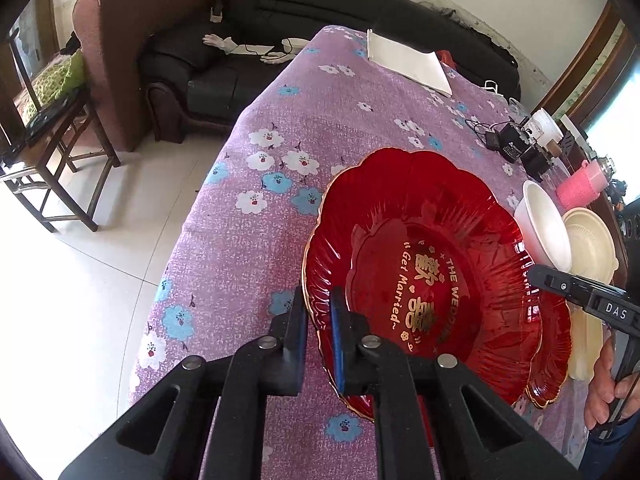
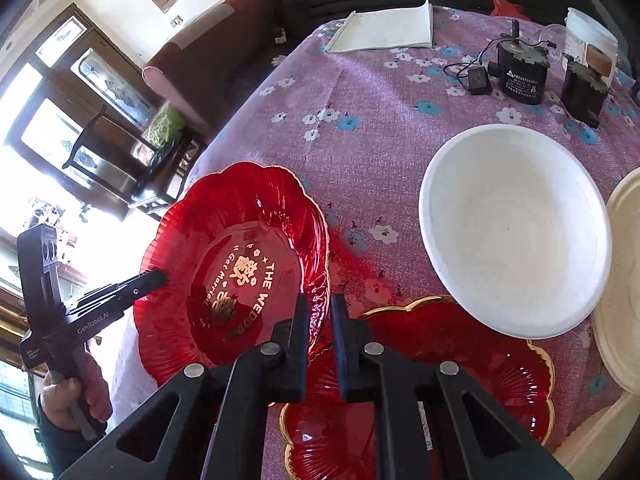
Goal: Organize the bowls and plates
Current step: 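Drag the large red plate toward the left tool and open the left gripper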
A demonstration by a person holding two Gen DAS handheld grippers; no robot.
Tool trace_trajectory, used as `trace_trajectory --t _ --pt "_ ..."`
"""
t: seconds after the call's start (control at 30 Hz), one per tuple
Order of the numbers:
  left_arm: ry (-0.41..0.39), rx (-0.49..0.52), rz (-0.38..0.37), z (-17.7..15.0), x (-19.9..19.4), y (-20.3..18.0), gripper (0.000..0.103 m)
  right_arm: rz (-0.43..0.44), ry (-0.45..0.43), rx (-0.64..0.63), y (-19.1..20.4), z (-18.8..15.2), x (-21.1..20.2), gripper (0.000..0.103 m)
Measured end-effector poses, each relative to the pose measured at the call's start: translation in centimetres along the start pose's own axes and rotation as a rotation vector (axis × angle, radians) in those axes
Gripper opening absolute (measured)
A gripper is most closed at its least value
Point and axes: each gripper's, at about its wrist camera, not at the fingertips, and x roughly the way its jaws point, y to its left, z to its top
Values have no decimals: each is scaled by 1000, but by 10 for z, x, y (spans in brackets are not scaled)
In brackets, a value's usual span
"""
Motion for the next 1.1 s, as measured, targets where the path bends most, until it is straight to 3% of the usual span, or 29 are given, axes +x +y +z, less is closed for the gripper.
trace_trajectory --t 0.63,1.1 --pt "-31 13 26 -17 -20 4 10 20 -5 -8 10 -8 -3 7" --pt "-65 17 29 -58 -50 8 10 62 -1 -23 22 -37 -13 7"
